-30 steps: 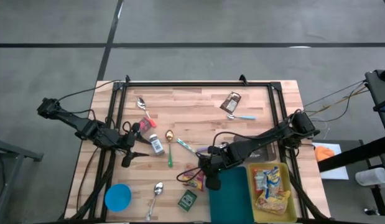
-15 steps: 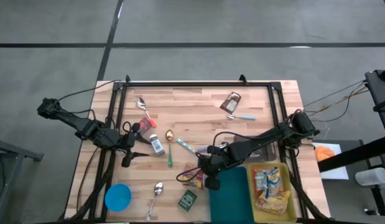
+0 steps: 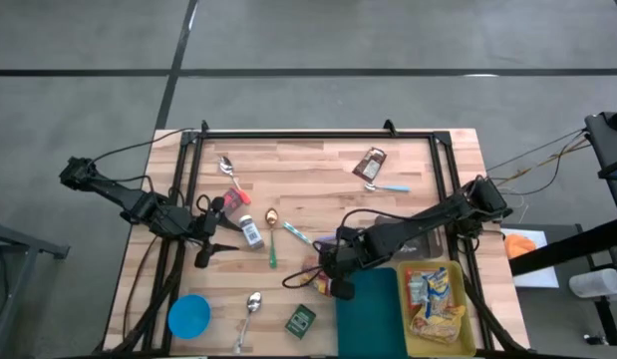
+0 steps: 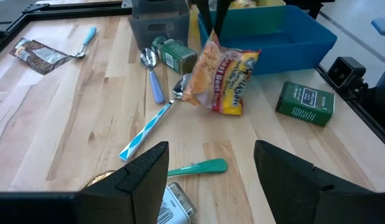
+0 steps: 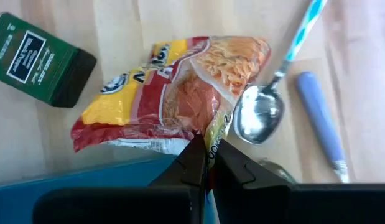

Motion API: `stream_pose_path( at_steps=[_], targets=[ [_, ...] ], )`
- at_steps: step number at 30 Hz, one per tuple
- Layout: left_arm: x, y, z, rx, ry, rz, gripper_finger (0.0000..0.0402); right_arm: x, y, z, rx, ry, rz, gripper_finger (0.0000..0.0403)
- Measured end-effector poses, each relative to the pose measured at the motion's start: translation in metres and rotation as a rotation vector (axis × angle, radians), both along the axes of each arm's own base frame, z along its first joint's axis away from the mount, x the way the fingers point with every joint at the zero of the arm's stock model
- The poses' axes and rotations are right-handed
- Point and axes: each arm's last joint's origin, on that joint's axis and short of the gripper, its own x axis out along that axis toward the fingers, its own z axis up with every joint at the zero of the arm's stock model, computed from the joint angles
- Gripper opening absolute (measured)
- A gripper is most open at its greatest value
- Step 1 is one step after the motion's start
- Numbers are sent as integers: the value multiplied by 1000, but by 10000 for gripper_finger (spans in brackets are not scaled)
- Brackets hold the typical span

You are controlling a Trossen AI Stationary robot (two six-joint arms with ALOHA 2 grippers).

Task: Pick & Place Food Item
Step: Put the red noodle pack into the yellow bin

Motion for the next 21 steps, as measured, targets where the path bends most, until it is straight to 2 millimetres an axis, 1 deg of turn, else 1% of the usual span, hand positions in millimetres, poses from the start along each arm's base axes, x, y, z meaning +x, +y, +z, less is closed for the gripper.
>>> stream_pose_path(
  at_steps=[7, 14, 17, 21],
  targets=[
    [0, 0, 0, 0, 0, 0, 241, -4, 6, 21, -100, 9, -58, 12],
    [0, 0, 0, 0, 1, 0, 241, -16, 20, 38, -220, 20, -116, 12],
    [0, 0, 0, 0, 0, 0, 241, -23, 27, 40, -300, -5, -137, 12],
    [0, 0, 0, 0, 0, 0, 241, -31, 37, 38, -426, -60, -152, 12]
  ],
)
